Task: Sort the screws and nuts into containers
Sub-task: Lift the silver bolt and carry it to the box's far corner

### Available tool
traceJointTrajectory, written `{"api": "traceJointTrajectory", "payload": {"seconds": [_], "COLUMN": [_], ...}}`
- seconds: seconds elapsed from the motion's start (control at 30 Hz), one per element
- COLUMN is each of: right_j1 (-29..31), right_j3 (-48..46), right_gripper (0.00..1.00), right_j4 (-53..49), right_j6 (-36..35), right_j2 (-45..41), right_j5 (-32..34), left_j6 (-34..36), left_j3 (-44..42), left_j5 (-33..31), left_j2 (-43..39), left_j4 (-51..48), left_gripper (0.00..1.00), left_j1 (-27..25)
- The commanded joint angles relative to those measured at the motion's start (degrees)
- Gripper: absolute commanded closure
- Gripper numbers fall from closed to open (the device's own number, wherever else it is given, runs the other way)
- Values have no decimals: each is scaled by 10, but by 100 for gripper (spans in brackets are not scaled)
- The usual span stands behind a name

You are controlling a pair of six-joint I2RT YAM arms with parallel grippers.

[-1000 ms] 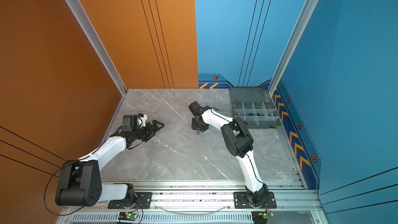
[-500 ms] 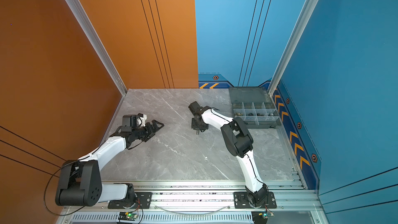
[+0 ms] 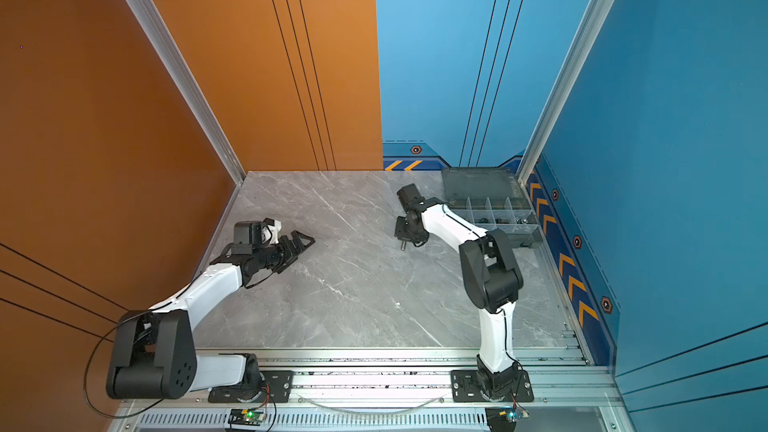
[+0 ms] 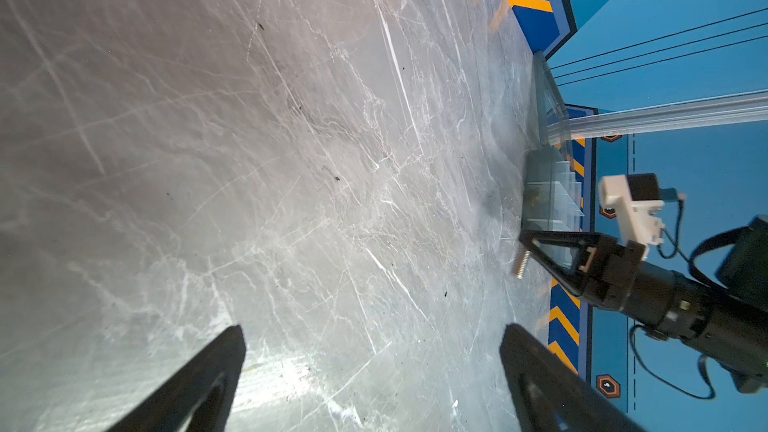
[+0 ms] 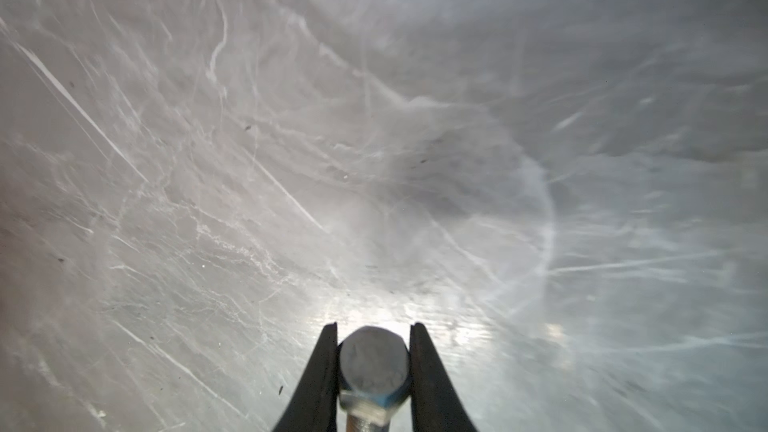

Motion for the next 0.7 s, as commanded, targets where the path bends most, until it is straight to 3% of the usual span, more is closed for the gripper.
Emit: {"api": "traceJointTrajectory", "payload": {"seconds": [0.0,0.33,0.53,0.67], "right_j1": [-51,-281,-395,-438], "right_j3": [-36,-104,-120,-133], "right_gripper": [100,100,99,99], "right_j4": [4,-16,0,28], "right_j6": [-10,-22,-10,7], "right_j2": [-61,-185,-194,-185], "right_j5": [-4,15,-2,-16], "left_j6": [17,24,20,22], "left_j3": [-5,10,10,8], "left_j5": [14,17,19,18], "left_j2": [-14,-3,-4,-9], "left_j4": [-14,-19,-15,-16], "left_gripper": [2,2,2,2], "left_j1": [7,10,10,10]}}
